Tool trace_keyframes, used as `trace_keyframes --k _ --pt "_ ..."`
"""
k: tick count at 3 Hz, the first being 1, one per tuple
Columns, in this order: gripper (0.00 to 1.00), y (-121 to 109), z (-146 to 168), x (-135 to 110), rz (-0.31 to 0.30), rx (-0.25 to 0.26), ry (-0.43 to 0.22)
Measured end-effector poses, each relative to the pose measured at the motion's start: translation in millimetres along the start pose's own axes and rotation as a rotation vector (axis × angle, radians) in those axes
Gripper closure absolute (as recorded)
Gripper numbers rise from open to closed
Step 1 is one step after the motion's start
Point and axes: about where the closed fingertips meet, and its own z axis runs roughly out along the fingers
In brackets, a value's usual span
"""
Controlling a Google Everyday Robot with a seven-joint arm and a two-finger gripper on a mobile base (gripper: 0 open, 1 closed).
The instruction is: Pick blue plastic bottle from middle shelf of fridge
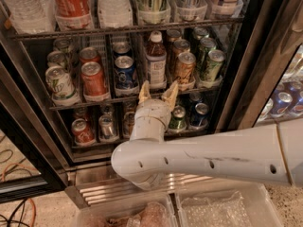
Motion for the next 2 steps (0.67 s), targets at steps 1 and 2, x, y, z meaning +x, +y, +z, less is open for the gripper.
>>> trace_keyframes --k 1,2 --pt "0.35 2 3 -2 0.001 0.0 -0.013" --pt "0.36 12 5 -14 0.014 -0.026 -0.045"
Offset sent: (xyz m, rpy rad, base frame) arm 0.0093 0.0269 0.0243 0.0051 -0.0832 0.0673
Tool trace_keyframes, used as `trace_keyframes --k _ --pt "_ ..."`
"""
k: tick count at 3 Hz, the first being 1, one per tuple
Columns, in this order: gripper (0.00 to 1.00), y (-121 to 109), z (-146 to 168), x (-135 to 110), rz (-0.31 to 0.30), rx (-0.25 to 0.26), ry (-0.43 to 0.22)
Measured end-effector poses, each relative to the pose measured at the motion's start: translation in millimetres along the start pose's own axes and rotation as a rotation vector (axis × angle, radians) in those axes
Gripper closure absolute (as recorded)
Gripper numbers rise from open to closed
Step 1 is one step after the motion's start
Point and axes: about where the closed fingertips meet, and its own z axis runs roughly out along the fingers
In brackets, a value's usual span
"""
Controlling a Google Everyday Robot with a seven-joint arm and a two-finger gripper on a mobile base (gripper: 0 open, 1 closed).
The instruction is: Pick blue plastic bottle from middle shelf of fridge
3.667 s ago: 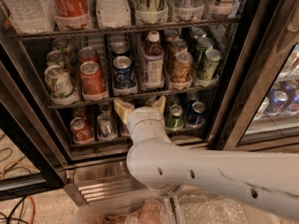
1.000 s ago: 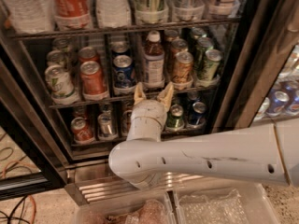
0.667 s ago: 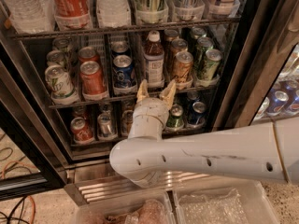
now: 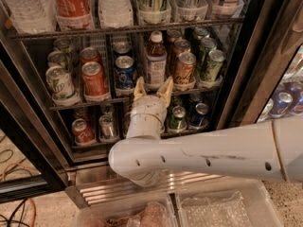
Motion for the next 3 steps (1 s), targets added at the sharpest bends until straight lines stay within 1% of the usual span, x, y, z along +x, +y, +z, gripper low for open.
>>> trace_keyframes --k 1,2,3 --pt "0.38 12 3 -7 0.006 -0.028 -0.02" --pt "0.38 17 11 -10 0.004 -0.045 -0.035" --pt "0.4 19 26 6 0.015 -0.043 -0.003"
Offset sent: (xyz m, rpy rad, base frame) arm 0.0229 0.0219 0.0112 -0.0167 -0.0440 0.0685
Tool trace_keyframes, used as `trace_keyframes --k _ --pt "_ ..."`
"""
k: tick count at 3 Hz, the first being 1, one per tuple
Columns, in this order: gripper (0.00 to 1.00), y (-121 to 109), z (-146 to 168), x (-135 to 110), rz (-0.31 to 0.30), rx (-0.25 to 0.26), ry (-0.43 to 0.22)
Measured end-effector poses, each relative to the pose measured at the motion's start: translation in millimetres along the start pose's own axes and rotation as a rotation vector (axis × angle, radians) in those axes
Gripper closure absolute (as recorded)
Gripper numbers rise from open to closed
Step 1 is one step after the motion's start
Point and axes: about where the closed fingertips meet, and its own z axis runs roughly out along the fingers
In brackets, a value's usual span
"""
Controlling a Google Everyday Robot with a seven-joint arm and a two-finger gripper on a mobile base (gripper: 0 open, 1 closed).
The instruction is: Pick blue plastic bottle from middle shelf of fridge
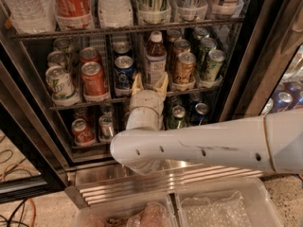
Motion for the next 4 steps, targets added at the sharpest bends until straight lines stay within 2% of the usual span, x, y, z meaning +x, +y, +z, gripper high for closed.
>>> trace_keyframes --k 1,2,3,4 --pt "0.4 -5.4 14.4 12.2 0.017 0.016 0.03" --pt "0.39 -5.9 14.9 7.7 0.017 0.016 0.03" --pt "0.57 -8.0 20.7 7.4 0.022 0.022 0.035" --pt "0.81 -9.6 23.8 7.2 0.028 0.024 0.039"
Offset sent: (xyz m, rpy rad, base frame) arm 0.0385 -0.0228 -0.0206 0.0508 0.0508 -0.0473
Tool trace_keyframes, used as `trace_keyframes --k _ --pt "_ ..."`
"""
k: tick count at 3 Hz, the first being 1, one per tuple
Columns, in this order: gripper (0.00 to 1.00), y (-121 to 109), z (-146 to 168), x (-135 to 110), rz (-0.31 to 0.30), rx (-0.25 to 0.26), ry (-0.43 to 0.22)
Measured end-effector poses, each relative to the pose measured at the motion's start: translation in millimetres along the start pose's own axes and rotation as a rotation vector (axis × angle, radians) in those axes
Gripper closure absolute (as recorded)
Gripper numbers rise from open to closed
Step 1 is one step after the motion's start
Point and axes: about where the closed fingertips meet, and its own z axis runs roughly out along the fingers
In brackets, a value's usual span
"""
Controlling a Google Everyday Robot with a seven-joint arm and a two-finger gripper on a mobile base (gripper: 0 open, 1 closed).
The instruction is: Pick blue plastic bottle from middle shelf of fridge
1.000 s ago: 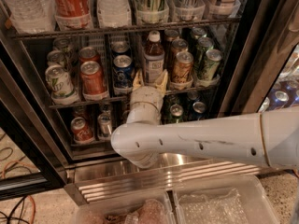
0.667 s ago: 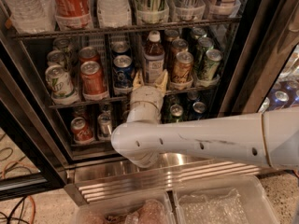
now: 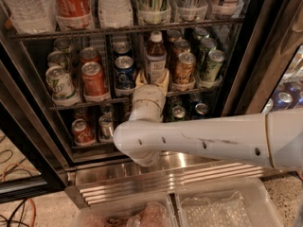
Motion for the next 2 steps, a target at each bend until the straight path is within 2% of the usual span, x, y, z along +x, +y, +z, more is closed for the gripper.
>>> trace_keyframes --k 1,2 --pt "1.0 -1.4 1.8 0.9 0.014 0.001 0.008" --pt "1.0 1.1 -1.3 1.0 0.031 -0.002 0.019"
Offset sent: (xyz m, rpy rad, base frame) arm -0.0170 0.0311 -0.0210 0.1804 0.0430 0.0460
